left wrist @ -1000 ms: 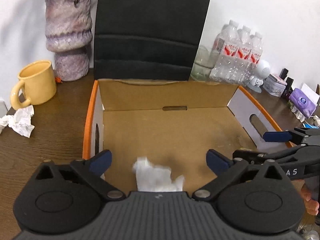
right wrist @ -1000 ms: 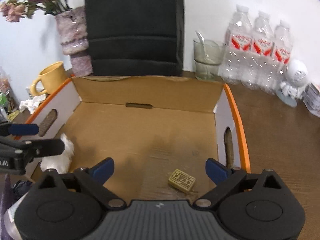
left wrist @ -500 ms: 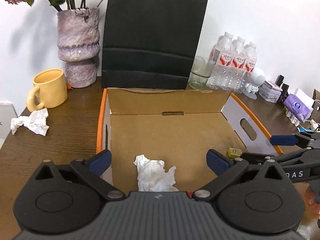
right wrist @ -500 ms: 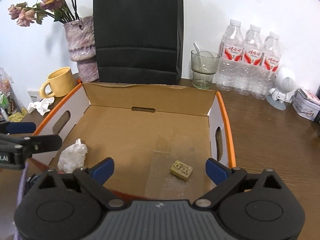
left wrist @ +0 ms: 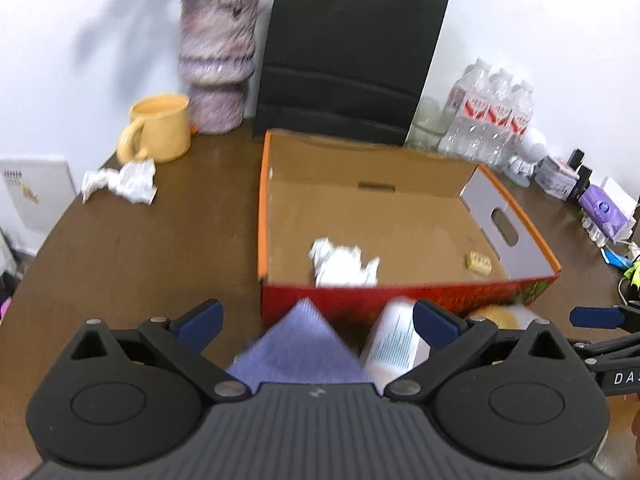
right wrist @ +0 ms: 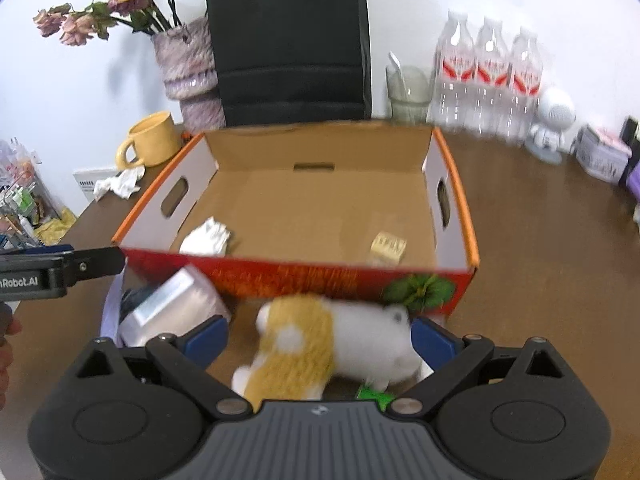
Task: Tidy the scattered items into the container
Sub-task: 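Grasp the lavender cloth with the left gripper while the right grasps the plush toy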
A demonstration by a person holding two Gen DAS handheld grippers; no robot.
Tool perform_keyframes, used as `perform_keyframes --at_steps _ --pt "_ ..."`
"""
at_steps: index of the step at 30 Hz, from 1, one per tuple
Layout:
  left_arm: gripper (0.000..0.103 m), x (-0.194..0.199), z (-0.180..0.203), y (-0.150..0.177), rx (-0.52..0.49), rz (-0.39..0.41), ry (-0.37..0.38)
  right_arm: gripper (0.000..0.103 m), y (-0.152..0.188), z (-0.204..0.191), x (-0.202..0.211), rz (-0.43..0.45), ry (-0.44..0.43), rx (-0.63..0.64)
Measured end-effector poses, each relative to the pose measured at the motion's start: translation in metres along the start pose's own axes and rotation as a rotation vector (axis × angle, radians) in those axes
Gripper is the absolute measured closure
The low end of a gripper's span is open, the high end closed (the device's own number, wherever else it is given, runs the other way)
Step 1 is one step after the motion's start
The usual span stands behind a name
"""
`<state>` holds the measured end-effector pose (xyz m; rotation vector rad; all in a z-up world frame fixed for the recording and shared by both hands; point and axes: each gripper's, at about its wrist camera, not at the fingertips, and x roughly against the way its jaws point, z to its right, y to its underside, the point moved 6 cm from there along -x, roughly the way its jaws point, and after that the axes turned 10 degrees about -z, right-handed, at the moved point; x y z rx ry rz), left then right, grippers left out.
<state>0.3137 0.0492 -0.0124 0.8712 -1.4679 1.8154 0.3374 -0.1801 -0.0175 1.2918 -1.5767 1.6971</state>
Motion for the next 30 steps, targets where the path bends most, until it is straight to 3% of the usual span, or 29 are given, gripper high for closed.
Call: perform_keyframes --at_steps 7,11,13,16,20,22,24,30 --pt "0.001 -0.018 -0.004 0.019 0.055 -0.064 -0.018 0.011 0.013 -0.008 -0.016 -0.055 -0.011 -0.043" --pt "0.011 -0.022 -0.011 0.021 0.124 -0.063 -0.017 0.019 0.013 -0.013 -0.028 -0.084 -0.033 -0.080" --pt "0.025 -0.022 -0.014 0.020 0.148 -0.067 -0.023 0.026 0.013 -0.015 -0.033 -0.096 -0.033 -0.093" --pt "0.038 -0.027 -0.021 0.024 0.194 -0.105 -0.005 0.038 0.015 -0.013 -0.041 -0.117 -0.042 -0.140" --pt "0.057 -0.035 -0.031 0.032 0.229 -0.141 0.007 0.043 0.017 -0.011 -0.048 -0.121 -0.066 -0.175" --pt "0.077 -0.038 -0.034 0.036 0.230 -0.154 0.021 0.045 0.019 -0.011 -0.049 -0.116 -0.069 -0.177" --pt "0.090 -0.039 -0.035 0.039 0.220 -0.164 0.037 0.047 0.020 -0.011 -0.049 -0.104 -0.070 -0.172" --pt "0.100 -0.036 -0.035 0.045 0.184 -0.134 0.039 0.053 0.024 -0.007 -0.042 -0.070 -0.086 -0.194"
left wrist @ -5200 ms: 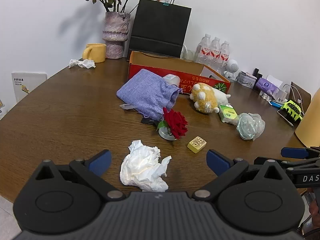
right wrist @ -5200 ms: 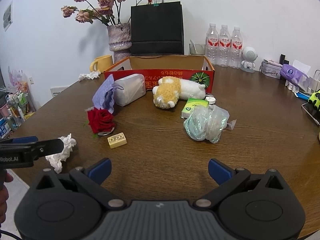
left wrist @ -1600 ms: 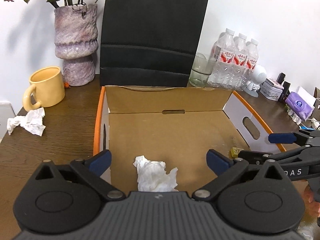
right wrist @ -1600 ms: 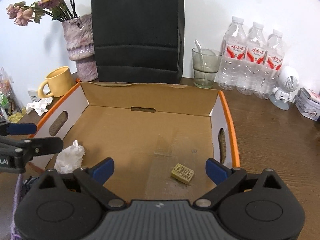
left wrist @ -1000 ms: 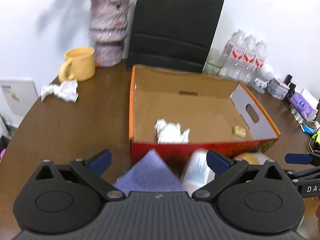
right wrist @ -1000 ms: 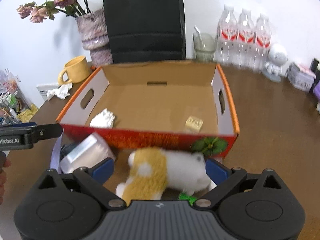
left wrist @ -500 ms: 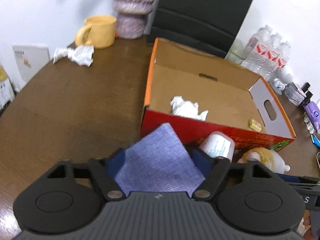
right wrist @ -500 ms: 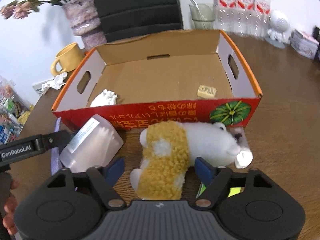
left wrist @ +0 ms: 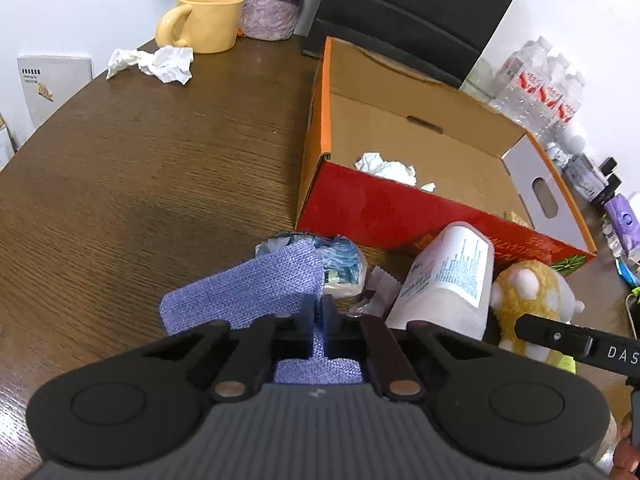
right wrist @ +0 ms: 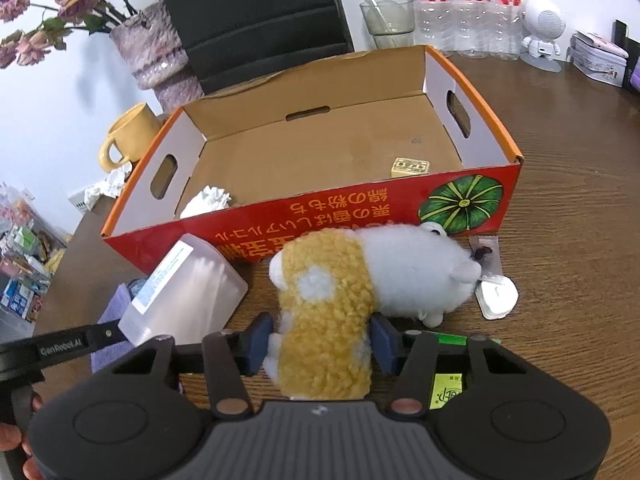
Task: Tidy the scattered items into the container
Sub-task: 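Grasp the lavender cloth with the left gripper while the right grasps the plush toy, then lift cloth and plush toy into the box and release both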
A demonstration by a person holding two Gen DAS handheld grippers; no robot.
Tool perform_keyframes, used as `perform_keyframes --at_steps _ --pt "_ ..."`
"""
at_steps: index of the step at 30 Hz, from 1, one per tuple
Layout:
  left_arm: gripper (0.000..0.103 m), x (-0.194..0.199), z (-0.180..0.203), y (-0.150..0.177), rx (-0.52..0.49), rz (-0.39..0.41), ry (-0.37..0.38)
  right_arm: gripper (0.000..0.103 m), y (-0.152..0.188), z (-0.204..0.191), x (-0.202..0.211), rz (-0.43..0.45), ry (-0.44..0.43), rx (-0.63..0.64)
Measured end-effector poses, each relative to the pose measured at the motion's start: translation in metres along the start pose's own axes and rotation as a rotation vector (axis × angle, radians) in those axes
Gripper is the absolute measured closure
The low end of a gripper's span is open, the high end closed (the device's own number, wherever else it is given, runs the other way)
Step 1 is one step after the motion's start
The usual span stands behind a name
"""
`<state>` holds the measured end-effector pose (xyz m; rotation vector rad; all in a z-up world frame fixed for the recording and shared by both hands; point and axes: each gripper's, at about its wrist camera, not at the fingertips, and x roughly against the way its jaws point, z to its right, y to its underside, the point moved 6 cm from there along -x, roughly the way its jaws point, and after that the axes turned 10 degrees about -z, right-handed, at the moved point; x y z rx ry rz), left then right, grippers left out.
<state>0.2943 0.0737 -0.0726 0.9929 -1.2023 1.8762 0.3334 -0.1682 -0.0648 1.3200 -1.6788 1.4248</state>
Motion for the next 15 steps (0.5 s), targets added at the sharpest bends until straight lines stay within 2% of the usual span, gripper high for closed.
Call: perform_keyframes --at_steps 8,15 --pt "0.101 0.036 0.003 0.003 -0.033 0.082 0.084 0.061 0.002 0.004 0.025 0.072 -0.055 0.004" --pt "0.101 0.071 0.009 0.003 -0.071 0.164 0.128 0.064 0.004 0.001 0.047 0.122 -0.077 0.026"
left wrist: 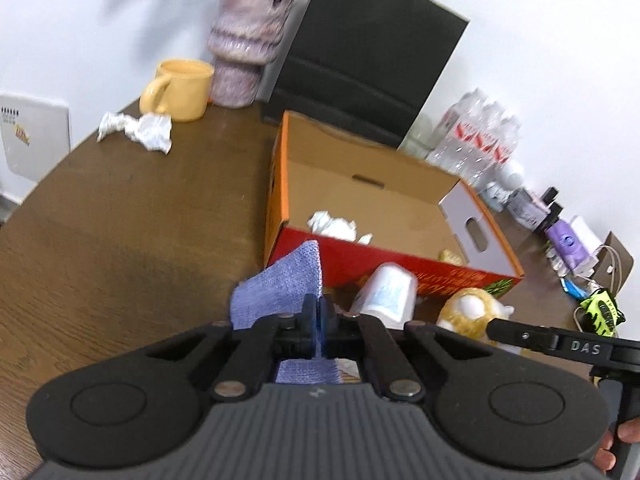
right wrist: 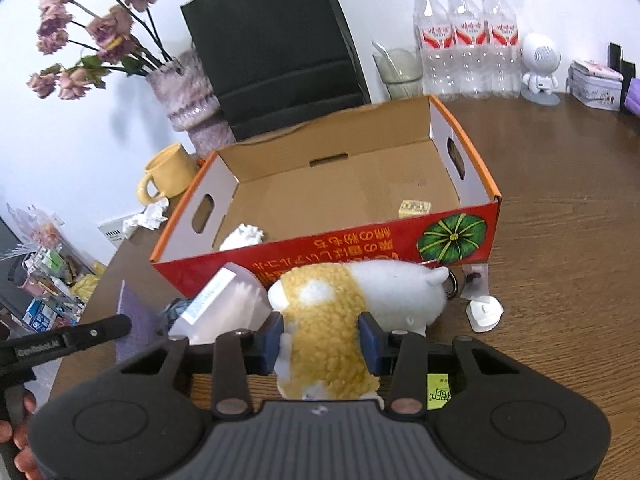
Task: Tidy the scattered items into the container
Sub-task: 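Lift cloth and plush toy into the box and release both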
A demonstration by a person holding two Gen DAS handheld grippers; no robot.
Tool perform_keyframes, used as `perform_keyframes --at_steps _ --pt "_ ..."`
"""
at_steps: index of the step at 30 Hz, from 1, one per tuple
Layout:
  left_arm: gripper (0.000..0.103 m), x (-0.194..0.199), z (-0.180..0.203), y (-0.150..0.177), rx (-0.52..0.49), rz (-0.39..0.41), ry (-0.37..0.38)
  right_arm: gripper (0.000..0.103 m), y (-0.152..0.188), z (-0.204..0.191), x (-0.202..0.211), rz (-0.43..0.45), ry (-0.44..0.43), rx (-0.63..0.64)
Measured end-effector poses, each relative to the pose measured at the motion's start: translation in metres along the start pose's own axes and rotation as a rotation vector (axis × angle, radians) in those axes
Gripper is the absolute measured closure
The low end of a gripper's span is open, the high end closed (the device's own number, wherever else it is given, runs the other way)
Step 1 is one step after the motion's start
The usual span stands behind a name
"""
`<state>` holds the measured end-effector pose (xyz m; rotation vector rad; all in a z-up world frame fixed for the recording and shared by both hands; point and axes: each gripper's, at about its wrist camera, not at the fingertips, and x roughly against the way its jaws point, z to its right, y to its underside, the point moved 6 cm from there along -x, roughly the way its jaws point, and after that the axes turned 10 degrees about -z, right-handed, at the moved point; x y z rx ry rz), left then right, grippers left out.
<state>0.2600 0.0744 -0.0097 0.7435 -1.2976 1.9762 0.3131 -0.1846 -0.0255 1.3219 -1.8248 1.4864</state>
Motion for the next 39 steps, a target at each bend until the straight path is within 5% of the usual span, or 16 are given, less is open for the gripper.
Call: perform_keyframes --at_steps 15,24,32,39 --pt "0.101 0.045 0.020 -0.014 -0.073 0.116 0.068 0.064 -0.006 -0.005 0.039 0.088 -0.052 0.012" --pt "0.101 0.051 0.049 -0.073 -0.094 0.193 0.130 0.064 -0.055 -0.011 0.060 0.181 -0.044 0.024" --pt "0.101 -0.028 0.070 -0.132 -0.079 0.131 0.195 0.064 -0.118 -0.011 0.007 0.172 -0.012 0.033" --pt "0.101 -0.122 0.054 -0.148 -0.069 0.019 0.147 0.063 -0.147 0.019 -0.075 0.082 0.035 0.034"
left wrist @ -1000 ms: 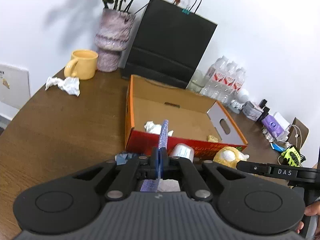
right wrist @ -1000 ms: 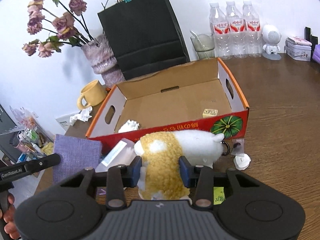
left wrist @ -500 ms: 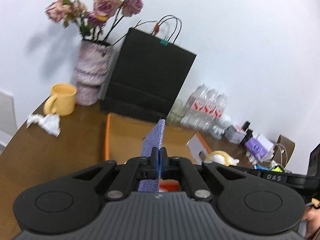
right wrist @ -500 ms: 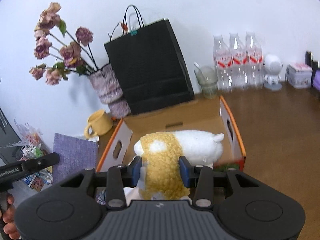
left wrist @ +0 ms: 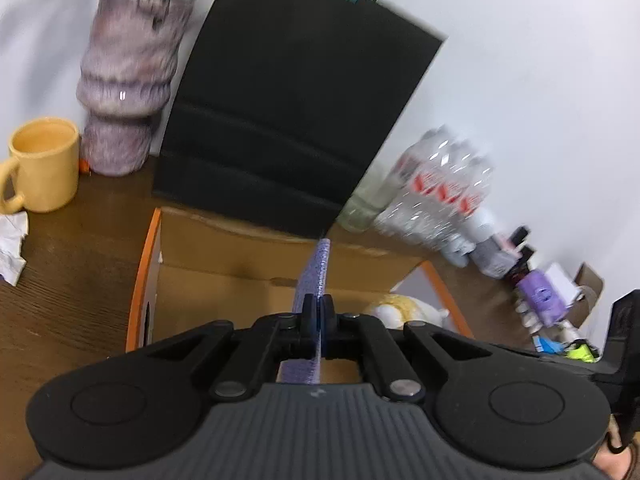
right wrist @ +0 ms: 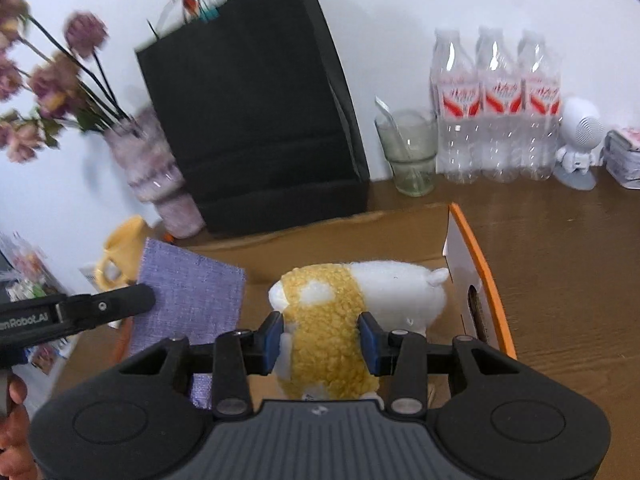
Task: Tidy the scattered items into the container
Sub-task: 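Lift cloth and plush toy into the box and release both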
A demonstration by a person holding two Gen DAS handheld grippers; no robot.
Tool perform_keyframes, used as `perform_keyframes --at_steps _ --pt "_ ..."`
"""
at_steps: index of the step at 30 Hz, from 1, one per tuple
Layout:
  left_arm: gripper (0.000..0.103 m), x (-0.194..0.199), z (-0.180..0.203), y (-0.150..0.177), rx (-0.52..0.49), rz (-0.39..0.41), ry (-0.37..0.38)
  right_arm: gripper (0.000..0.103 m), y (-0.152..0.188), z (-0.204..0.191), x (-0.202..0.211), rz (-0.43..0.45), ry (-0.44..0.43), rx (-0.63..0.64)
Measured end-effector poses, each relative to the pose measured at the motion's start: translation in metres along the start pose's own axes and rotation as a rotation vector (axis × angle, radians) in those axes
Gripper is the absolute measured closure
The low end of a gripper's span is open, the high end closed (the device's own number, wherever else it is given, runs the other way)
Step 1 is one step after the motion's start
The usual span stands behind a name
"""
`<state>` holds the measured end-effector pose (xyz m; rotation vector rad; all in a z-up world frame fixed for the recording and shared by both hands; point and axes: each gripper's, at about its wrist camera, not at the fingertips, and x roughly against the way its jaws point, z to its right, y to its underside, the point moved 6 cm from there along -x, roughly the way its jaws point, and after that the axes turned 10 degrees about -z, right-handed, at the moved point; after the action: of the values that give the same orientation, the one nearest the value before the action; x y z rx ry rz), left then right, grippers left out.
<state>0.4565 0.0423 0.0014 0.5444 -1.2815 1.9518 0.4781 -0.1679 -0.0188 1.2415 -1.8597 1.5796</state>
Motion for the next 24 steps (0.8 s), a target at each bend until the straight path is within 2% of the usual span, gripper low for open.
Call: perform_keyframes --at_steps 3,5,6,7,8,10,14,18,24 --pt "0.099 -0.019 -0.013 0.001 -0.002 -0.027 -0.024 0.062 -0.001 0.009 -0.024 -0.028 0.008 0.008" --pt "0.084 -0.026 -0.019 0.002 -0.014 -0.043 -0.045 0.059 -0.001 0.011 -0.031 -0.039 0.003 0.027" --pt "0.051 -0.028 -0.021 0.003 -0.020 -0.048 -0.058 0.051 -0.001 0.010 -0.034 -0.046 0.003 0.039" --pt "0.014 -0.028 -0.022 0.003 -0.025 -0.046 -0.074 0.026 -0.001 0.010 -0.035 -0.053 0.009 0.051" --pt "0.004 -0.026 -0.023 0.005 -0.039 -0.033 -0.104 0.007 0.000 0.010 -0.036 -0.054 0.021 0.066" --pt "0.000 -0.020 -0.019 0.006 -0.088 0.003 -0.153 0.005 0.002 0.007 -0.035 -0.044 0.058 0.117" --pt "0.000 -0.011 -0.012 0.011 -0.164 0.031 -0.175 0.000 0.007 0.001 -0.031 -0.072 0.103 0.194" --pt "0.000 -0.009 -0.010 0.013 -0.175 0.047 -0.201 0.000 0.010 -0.002 -0.025 -0.066 0.127 0.226" --pt "0.000 0.003 -0.007 0.016 -0.153 0.056 -0.201 0.000 0.013 -0.005 -0.011 -0.049 0.131 0.242"
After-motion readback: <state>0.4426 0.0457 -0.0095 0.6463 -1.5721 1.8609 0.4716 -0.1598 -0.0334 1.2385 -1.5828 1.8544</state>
